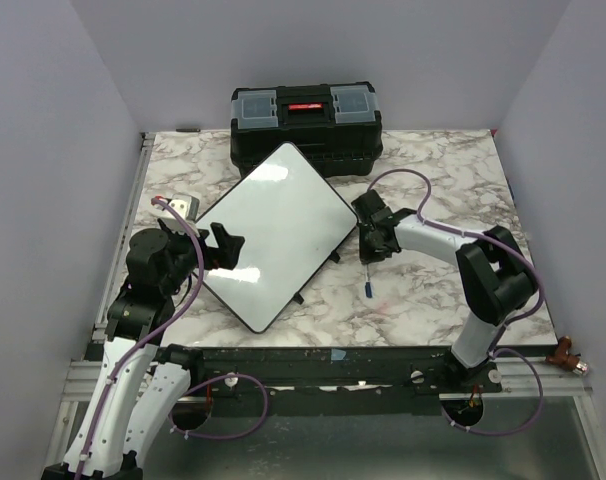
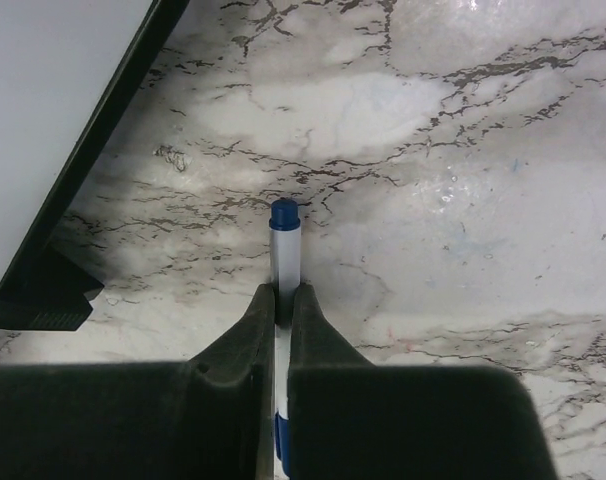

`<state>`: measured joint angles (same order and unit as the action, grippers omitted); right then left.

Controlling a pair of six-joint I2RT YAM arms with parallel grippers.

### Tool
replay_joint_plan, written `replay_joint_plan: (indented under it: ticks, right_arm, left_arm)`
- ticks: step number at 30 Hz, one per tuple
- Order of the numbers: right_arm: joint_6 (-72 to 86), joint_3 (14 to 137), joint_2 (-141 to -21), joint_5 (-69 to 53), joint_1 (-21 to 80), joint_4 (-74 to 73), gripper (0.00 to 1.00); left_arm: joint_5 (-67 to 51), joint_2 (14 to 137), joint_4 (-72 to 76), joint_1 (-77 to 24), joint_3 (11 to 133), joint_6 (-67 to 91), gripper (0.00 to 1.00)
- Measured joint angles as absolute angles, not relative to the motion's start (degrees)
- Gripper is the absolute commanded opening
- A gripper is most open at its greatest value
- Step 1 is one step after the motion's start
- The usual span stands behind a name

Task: Write a sentence on the whiteboard
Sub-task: Pick up the whiteboard marker from the center of the board.

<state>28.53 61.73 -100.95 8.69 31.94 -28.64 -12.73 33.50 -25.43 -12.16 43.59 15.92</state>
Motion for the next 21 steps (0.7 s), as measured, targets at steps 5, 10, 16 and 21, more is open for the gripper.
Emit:
replay_joint_plan:
  ticks: [5, 10, 16, 21]
  right_arm:
    - [29.54, 60.55, -99.72, 9.30, 31.94, -27.97, 0.01]
    - [32.12, 59.90, -95.15, 11.46, 31.94, -28.38, 0.00]
    - [36.62, 59.40, -86.50, 13.21, 31.94, -27.79, 0.01]
    - [43.03, 59.33, -80.64, 14.59, 31.94, -27.07, 0.01]
  left_arm:
    - [-14.37, 33.78, -25.26, -12.73, 43.55, 15.84, 0.92]
    - [-17.04, 33.89, -24.12, -14.15, 43.00, 15.84, 0.91]
    - [-18.33, 34.37, -22.41, -17.65, 42.94, 18.22, 0.89]
    - [-17.98, 34.52, -17.12, -22.46, 41.04, 23.27, 0.87]
